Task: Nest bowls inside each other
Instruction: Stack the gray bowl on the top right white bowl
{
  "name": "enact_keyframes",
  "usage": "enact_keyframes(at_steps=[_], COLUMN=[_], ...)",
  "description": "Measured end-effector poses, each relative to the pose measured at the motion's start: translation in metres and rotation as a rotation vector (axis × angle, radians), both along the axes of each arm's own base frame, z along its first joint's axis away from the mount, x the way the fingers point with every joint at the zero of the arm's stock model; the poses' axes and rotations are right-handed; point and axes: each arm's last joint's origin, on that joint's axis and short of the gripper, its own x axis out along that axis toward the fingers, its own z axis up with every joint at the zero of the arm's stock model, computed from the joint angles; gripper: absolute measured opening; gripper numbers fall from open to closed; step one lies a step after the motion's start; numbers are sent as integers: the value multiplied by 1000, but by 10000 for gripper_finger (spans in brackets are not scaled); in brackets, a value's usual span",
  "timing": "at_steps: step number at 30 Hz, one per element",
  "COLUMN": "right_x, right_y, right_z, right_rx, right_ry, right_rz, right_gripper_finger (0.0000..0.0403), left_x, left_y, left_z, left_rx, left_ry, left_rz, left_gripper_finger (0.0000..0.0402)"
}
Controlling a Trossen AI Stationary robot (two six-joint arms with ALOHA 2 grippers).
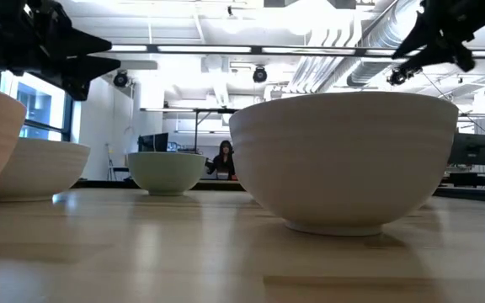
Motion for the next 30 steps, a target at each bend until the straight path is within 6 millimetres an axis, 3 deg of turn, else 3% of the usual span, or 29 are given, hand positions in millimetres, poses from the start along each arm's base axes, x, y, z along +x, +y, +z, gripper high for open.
enact_keyframes(at_steps=[8, 16, 30], right_x=[6, 16, 2], right_y=[-5, -19, -49], right_z=[-2, -30, -39], right_rx=[141, 334, 477], right_ry=[69, 198, 294], right_rz=[-270, -423, -627], right_gripper_finger=[139, 139, 139], left_x=[1, 1, 1], left_y=[0, 0, 0], left_z=[-1, -1, -8], left_rx=[-72, -63, -37], left_ry=[-3, 3, 77], left_rz=[1, 3, -6], left_gripper_finger=[182, 182, 182])
